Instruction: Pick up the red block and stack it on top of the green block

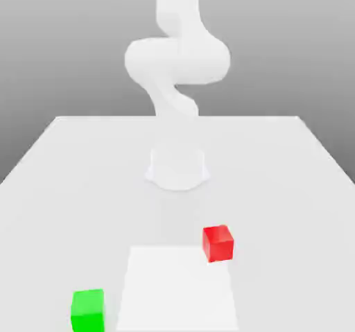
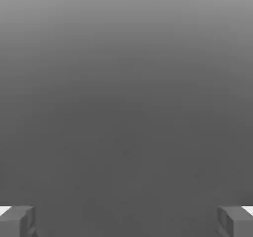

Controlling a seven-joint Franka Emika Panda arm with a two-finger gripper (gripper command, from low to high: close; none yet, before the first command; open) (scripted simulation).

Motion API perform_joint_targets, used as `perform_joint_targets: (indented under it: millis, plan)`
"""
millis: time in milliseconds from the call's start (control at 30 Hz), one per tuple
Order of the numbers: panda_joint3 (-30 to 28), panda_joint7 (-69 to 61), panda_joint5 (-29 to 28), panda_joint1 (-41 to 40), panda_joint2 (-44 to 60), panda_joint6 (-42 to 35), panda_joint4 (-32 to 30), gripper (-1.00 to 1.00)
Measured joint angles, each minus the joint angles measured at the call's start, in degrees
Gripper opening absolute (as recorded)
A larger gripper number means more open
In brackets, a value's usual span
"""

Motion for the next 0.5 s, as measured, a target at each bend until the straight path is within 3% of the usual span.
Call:
perform_joint_targets:
  millis: [500]
  plan:
    - [4.41,-1.3,2.57,6.81,26.72,21.15,-27.92,0.0]
